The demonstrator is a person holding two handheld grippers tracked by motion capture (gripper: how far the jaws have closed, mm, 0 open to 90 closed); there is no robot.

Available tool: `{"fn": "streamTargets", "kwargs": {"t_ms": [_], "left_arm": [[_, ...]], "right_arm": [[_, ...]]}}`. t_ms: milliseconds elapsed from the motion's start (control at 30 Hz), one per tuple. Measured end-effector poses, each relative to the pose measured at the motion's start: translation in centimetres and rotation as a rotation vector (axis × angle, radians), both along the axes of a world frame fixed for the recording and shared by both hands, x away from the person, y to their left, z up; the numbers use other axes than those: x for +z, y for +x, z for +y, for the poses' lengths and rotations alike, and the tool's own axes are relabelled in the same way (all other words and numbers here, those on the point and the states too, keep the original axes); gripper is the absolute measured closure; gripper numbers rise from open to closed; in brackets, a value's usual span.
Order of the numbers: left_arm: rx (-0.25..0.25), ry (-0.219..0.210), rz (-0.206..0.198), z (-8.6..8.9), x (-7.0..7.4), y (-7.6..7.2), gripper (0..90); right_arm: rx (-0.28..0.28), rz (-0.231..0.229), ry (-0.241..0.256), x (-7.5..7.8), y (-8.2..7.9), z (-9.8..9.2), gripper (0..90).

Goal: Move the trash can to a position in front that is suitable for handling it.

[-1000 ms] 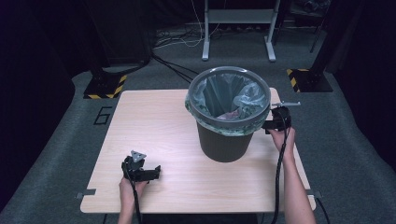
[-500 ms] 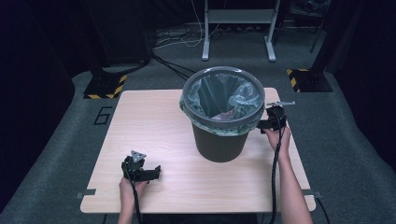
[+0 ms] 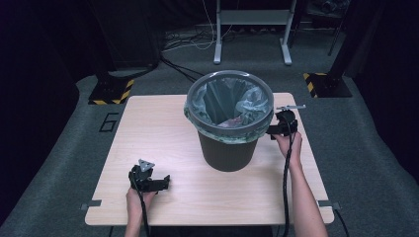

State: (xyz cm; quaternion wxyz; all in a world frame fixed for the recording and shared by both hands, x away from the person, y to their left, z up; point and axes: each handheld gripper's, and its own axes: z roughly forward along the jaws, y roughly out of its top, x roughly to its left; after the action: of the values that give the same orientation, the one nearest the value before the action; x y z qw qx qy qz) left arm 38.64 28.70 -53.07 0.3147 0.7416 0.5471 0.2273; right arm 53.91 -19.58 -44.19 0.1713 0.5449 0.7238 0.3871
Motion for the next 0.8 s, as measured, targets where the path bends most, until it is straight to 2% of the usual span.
{"fn": "streamTargets", "kwargs": {"t_ms": [200, 533, 800], "left_arm": [[0.002, -0.002, -0.001, 0.0, 0.0, 0.0, 0.8], [0.003, -0.003, 0.001, 0.0, 0.0, 0.0, 0.8], [0.002, -0.002, -0.002, 0.0, 0.0, 0.0, 0.8]], "right_arm": [[0.01, 0.004, -0.005, 0.1, 0.3, 1.3, 0.0], [0.008, 0.013, 0.025, -0.2, 0.5, 2.3, 0.0], [0.01, 0.014, 0.021, -0.2, 0.6, 3.3, 0.0]]}}
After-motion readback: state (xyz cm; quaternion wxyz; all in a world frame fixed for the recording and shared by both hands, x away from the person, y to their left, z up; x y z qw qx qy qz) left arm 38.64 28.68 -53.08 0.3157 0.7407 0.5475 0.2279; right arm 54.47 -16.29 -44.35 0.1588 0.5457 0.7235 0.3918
